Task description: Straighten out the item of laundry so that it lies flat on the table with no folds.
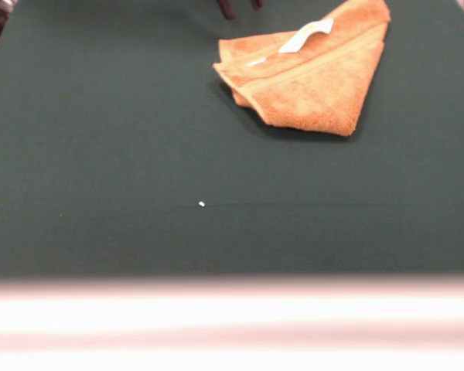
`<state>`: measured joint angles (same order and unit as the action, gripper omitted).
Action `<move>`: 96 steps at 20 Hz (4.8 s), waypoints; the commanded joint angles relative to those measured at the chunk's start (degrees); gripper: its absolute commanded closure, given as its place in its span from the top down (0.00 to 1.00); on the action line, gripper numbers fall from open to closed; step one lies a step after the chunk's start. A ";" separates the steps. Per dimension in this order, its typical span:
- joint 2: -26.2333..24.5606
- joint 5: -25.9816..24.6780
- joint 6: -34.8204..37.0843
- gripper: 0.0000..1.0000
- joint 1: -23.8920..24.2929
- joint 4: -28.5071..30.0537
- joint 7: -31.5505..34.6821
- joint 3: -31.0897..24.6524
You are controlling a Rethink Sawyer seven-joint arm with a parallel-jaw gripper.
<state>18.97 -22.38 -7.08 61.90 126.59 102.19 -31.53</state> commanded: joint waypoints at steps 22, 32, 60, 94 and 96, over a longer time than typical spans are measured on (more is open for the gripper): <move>0.05 -1.57 -6.34 1.00 0.36 0.89 9.16 0.12; 0.56 -1.51 -6.09 1.00 0.53 1.14 9.10 -0.10; -4.88 -0.42 -13.95 1.00 -2.12 -0.90 11.45 0.37; -11.10 2.74 -20.95 1.00 -9.90 -7.72 12.62 -0.91; -11.28 2.28 -20.04 1.00 -9.02 -7.97 12.30 -1.39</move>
<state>8.11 -23.11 -27.02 53.19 129.63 102.19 -29.33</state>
